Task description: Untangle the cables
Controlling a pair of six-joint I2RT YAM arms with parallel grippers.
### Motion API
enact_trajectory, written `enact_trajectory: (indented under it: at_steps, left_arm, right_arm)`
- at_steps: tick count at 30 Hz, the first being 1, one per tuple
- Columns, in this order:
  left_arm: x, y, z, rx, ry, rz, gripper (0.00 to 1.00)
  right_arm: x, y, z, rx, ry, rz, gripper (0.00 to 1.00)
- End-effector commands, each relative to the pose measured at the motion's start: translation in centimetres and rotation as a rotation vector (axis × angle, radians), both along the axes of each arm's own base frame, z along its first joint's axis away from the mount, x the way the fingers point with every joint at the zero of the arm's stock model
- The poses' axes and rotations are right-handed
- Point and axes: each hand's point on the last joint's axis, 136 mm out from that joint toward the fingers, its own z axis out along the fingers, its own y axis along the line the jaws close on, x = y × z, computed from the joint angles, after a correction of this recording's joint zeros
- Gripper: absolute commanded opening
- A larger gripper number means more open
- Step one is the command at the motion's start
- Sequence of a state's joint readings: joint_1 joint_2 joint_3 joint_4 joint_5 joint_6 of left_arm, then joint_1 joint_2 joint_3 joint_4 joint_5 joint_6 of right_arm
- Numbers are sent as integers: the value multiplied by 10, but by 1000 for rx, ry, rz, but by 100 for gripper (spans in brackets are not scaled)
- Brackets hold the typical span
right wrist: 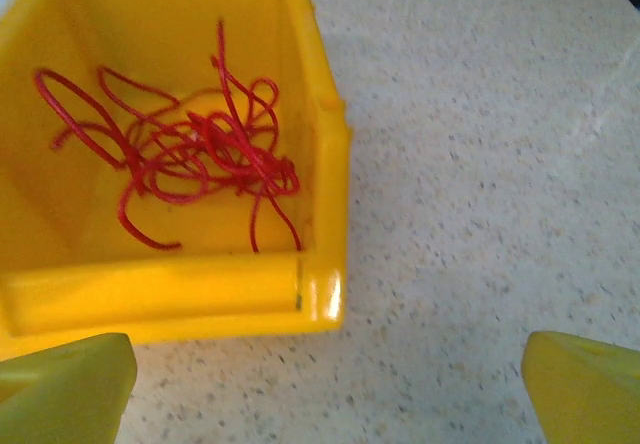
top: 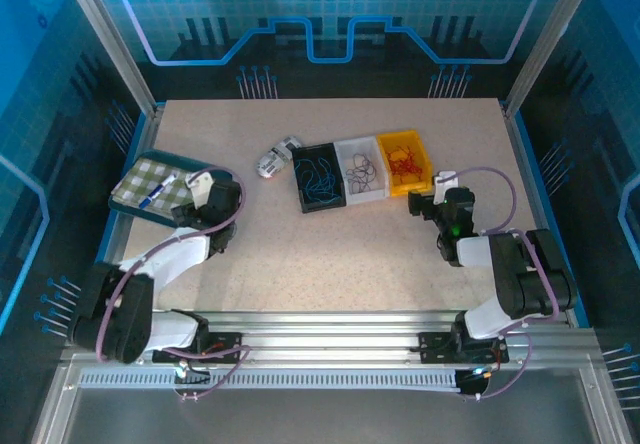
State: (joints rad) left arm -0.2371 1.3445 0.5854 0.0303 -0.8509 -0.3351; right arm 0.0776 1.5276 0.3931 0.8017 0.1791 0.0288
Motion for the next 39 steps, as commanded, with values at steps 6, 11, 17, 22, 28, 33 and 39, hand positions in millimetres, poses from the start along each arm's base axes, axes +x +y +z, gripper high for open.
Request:
enact_trajectory:
  at_steps: [6,11,17,22,28,33,39]
  left_arm:
    - [68,-30,0,-42,-81,-277,100]
    - [57,2,8,-86,-195,-220,99]
    - [64,4,5,-65,-236,-226,99]
    - [71,-18,5,-17,-216,-325,99]
    - [72,-23,4,-17,-209,-346,100]
    - [63,-11,5,-110,-279,-339,99]
    - [64,-10,3,-124,-271,-342,99]
  right_arm:
    - [8,5,17,-12,-79,32,100]
    - [8,5,17,-18,-82,28,100]
    - [8,5,17,-17,-82,28,100]
    - [8,5,18,-16,-83,29,100]
    - [8,5,18,-17,-82,28,100]
    - [8,6,18,-16,-81,31,100]
    - [7,6,17,-15,-78,33,100]
